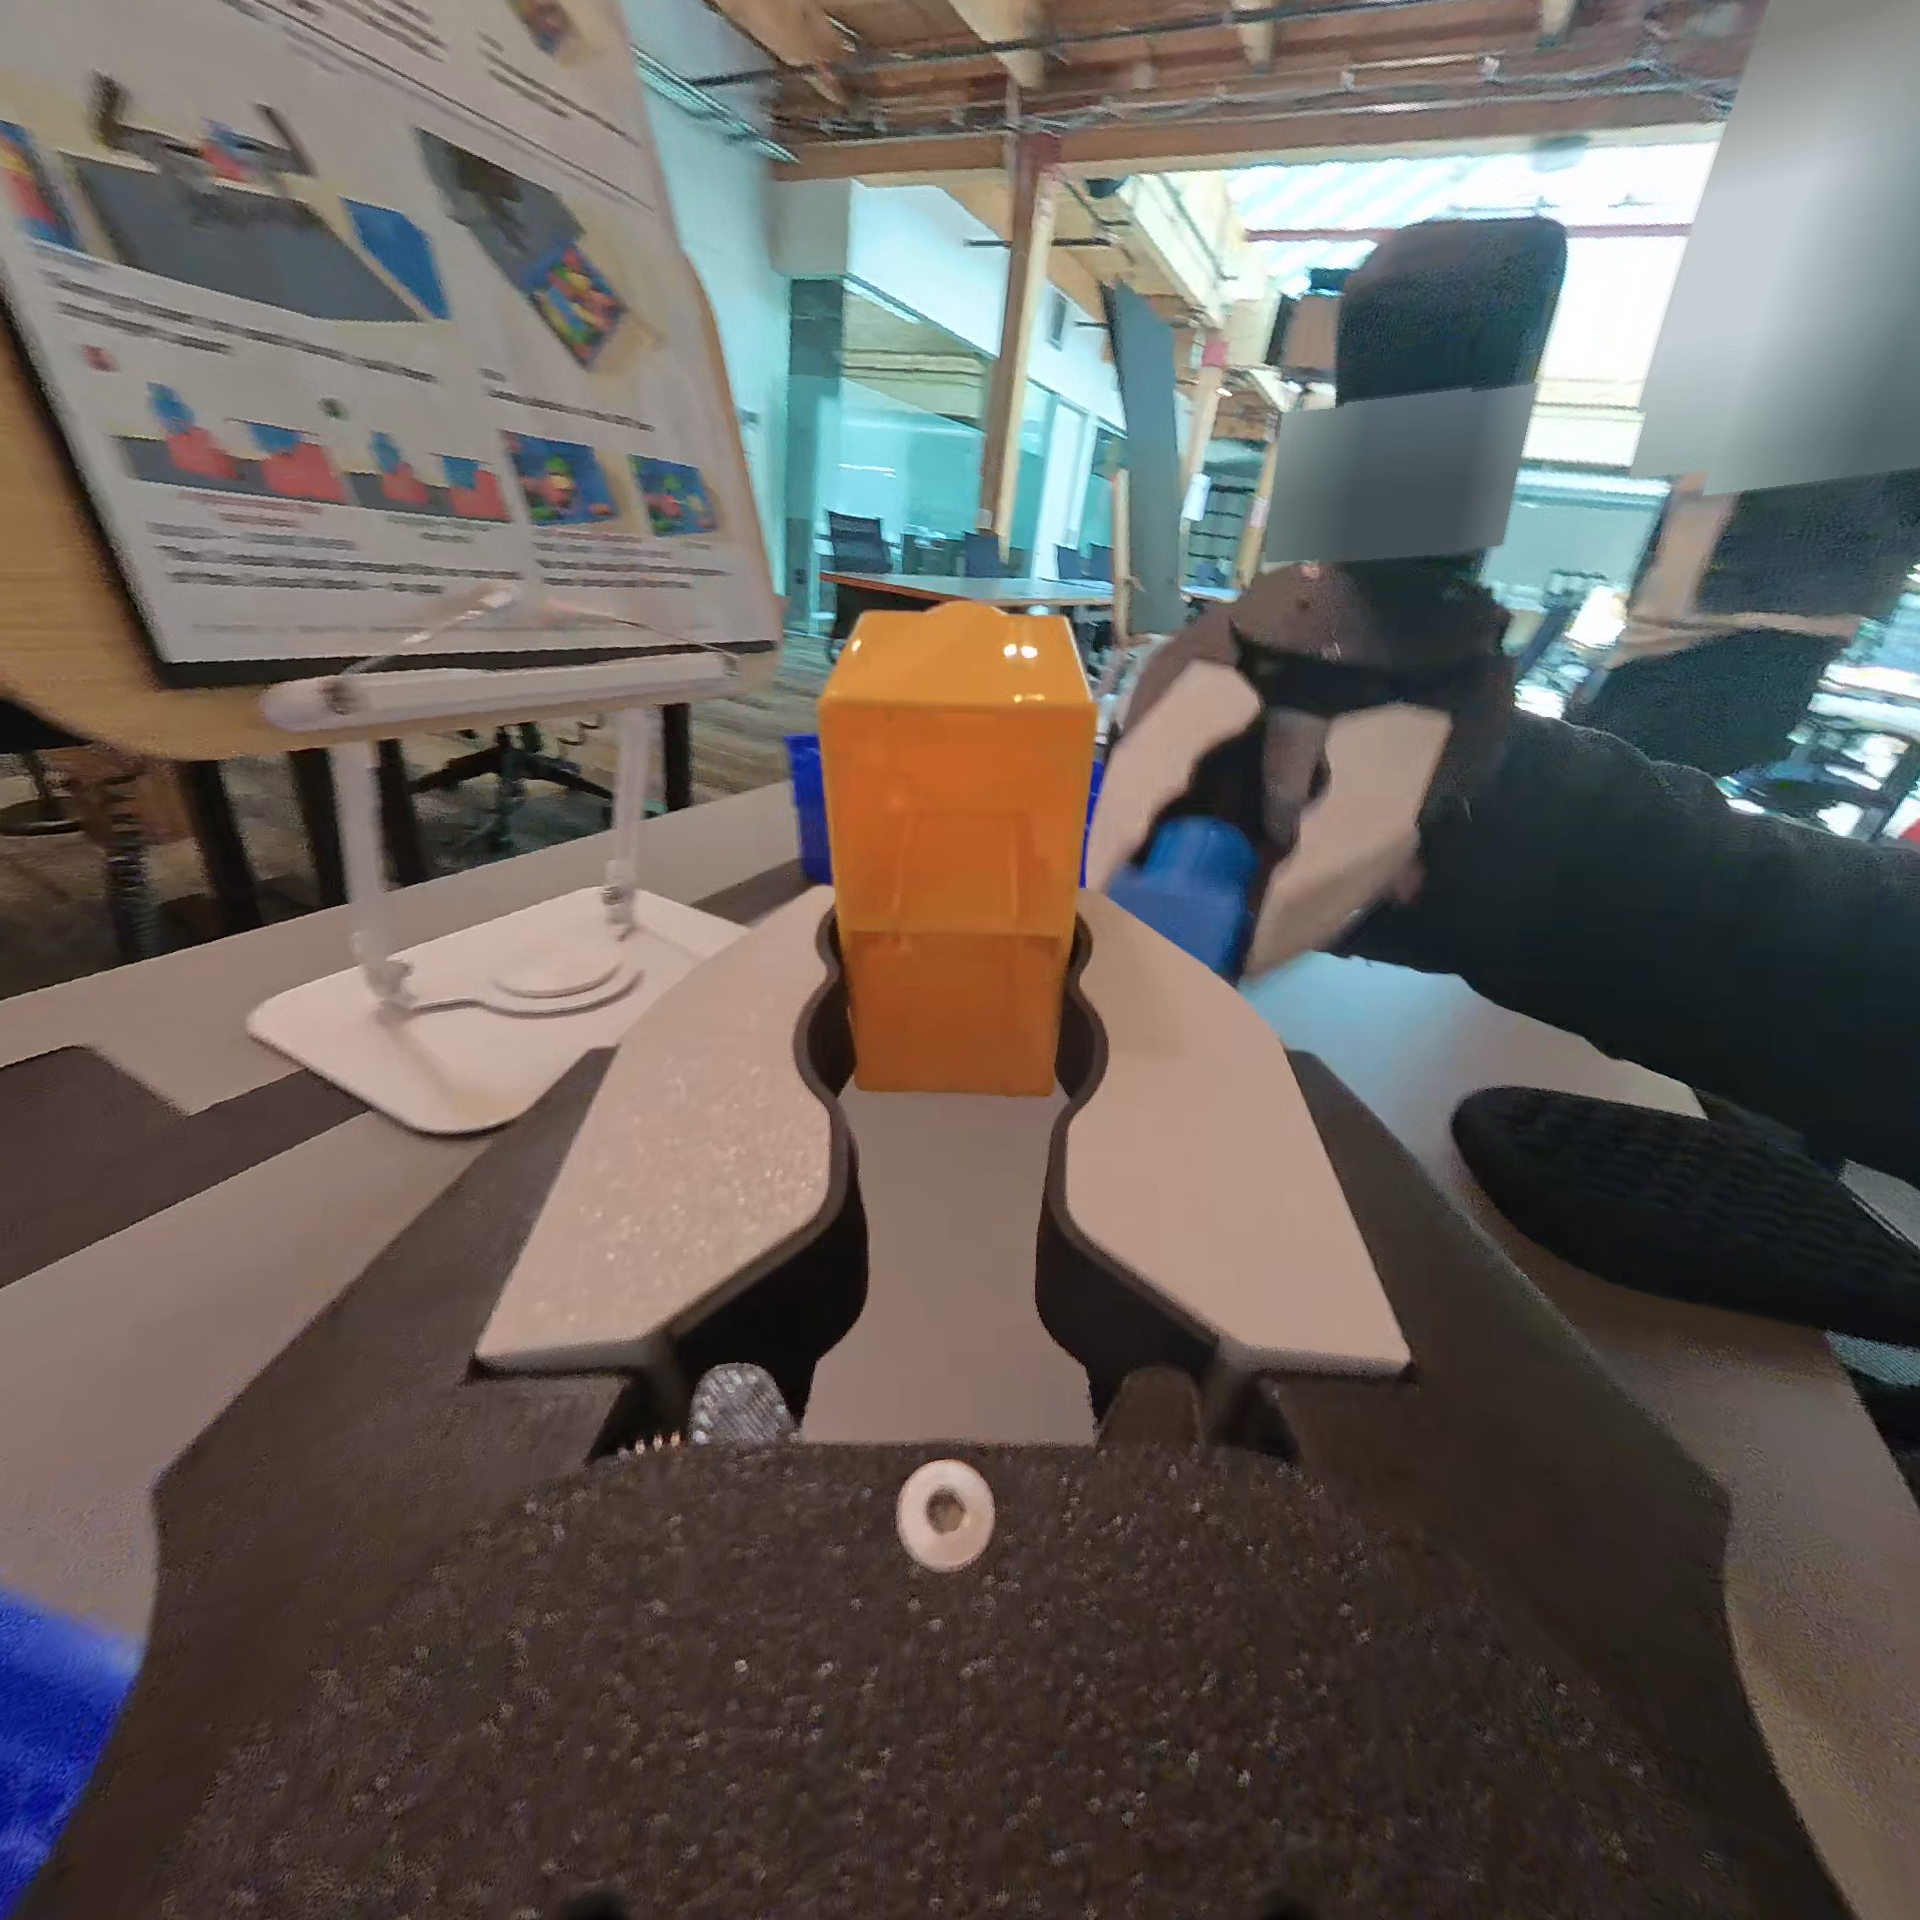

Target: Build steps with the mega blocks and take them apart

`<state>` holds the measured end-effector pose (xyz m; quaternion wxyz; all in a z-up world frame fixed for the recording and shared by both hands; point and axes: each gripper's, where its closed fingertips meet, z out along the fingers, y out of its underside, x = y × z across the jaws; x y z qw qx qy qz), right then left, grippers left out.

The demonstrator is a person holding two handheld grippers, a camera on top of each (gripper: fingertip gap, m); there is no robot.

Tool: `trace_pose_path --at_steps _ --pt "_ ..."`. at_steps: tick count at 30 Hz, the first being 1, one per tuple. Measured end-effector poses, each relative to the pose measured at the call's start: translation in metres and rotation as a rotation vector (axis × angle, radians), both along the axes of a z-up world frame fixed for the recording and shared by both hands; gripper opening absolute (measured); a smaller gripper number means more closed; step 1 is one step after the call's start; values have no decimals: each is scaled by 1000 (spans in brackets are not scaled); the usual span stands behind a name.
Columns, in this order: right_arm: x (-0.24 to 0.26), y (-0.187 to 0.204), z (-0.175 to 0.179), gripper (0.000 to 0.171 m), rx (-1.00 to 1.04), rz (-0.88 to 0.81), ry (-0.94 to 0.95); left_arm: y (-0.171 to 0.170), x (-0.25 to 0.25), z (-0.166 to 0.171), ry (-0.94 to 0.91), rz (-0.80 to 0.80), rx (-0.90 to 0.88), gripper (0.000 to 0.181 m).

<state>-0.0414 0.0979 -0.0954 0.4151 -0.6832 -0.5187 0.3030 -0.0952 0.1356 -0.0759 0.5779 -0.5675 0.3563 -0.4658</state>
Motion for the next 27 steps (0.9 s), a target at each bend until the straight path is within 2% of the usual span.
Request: trace_pose_path --at_steps 1,5,11,18,27 --pt "8 -3 16 34 18 -10 109 -6 6 0 10 -30 6 36" --pt "42 -11 54 34 73 -48 466 -29 27 -3 41 -146 13 37" --pt "69 -22 49 34 48 -26 724 -56 50 -19 109 -283 4 37" --pt "61 -29 36 34 38 26 735 -75 65 -29 135 -387 -28 37" --pt "38 -39 21 33 42 73 625 -81 69 -37 176 -413 -32 37"
